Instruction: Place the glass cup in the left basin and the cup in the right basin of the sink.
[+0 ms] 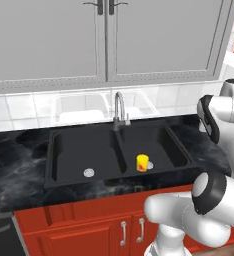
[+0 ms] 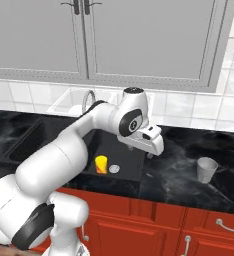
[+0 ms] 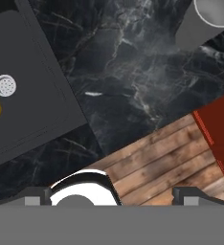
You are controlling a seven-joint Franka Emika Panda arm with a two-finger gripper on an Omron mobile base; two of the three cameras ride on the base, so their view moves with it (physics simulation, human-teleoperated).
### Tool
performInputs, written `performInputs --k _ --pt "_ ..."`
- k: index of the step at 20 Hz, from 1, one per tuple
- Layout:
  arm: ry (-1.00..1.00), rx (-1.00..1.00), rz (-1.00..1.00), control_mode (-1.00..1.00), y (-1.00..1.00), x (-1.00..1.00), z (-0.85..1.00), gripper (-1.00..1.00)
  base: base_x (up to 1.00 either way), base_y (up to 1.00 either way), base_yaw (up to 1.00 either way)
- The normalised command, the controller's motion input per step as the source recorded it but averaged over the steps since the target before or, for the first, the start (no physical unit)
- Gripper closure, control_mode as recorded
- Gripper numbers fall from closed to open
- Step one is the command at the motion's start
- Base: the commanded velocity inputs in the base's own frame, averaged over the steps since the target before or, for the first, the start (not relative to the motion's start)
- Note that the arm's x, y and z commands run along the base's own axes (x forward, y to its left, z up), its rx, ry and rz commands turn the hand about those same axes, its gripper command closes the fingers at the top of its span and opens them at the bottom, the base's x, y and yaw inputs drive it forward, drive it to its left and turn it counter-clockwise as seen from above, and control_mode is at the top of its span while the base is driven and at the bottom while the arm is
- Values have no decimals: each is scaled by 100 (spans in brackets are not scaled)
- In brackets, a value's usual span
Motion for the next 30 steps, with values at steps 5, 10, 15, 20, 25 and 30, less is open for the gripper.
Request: performInputs --k 5,10,15,20,25,30 --pt "0 0 0 100 0 0 0 -100 -2 -33 3" --pt "0 0 0 100 0 0 0 -100 0 -34 1" --pt "0 0 0 100 0 0 0 -100 5 -24 0" --pt "0 0 0 100 0 0 0 -100 17 -16 0" --pt "0 0 0 100 0 0 0 -100 16 -20 0" --pt "0 0 0 100 0 0 0 -100 22 -15 1"
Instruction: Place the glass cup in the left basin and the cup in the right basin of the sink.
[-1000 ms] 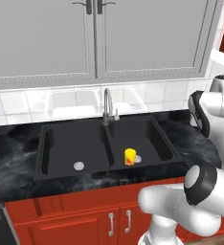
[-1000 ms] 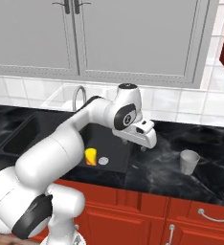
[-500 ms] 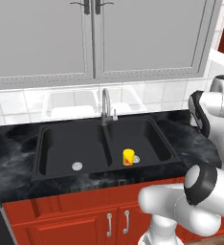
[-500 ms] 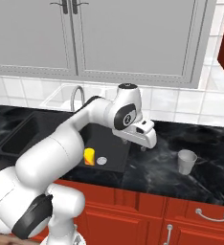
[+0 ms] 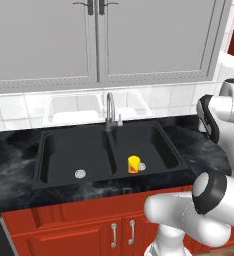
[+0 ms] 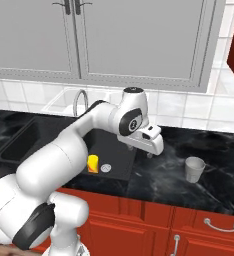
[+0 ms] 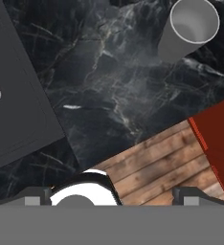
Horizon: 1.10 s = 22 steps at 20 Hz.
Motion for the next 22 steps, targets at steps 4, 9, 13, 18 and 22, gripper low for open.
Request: performInputs --k 4,9,13,18,22 --pt "0 0 0 100 0 0 0 -100 24 -20 9" --pt "0 0 0 100 0 0 0 -100 24 -23 13" --pt "0 0 0 100 0 0 0 -100 23 -25 18" --pt "0 0 0 100 0 0 0 -100 16 -34 17" --pt "0 0 0 100 0 0 0 -100 11 -39 12"
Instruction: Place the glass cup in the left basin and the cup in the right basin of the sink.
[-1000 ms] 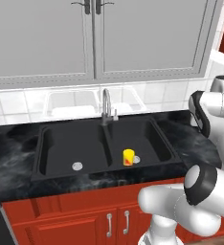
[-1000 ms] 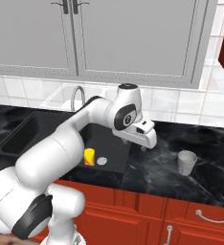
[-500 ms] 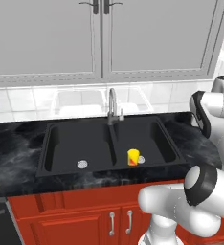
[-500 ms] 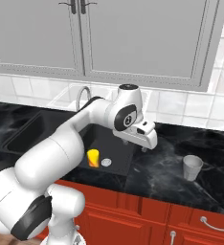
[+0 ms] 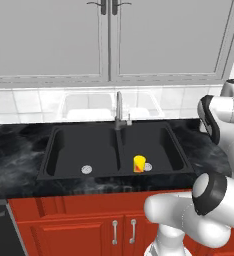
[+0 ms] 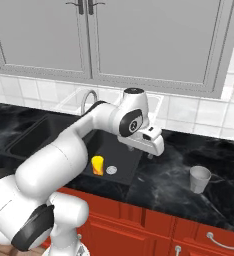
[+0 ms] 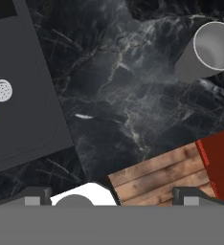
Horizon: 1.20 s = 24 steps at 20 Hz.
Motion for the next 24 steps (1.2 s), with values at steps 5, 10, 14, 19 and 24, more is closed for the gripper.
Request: performInputs --k 5,10,14,19,24 --pt "0 0 0 100 0 0 0 -100 3 -38 5" --pt "0 0 0 100 0 0 0 -100 8 -15 0" --pt "0 0 0 100 0 0 0 -100 26 -9 -1" --pt "0 0 0 100 0 0 0 -100 34 -3 0" --pt "0 0 0 100 0 0 0 -100 31 -11 0"
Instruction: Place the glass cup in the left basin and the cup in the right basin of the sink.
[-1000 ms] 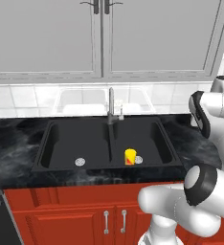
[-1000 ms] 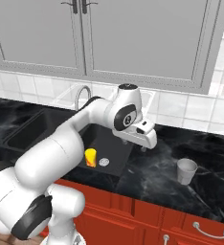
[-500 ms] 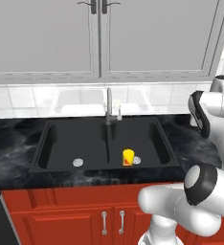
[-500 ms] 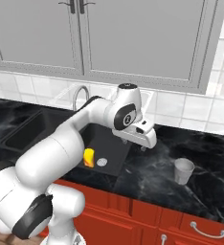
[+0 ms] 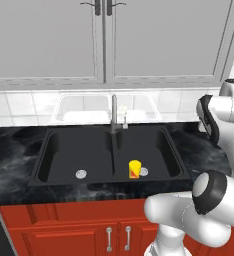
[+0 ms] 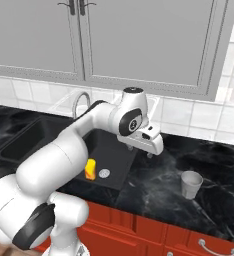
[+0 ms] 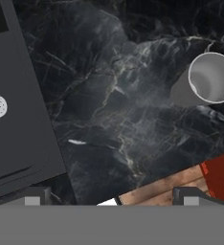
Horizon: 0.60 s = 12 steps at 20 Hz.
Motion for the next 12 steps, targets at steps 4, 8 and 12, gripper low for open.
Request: performInputs --k 4,8,12 --pt "0 0 0 100 0 0 0 -100 23 -9 0" --pt "0 0 0 100 0 0 0 -100 6 -8 0" --pt "0 0 0 100 0 0 0 -100 14 -3 0"
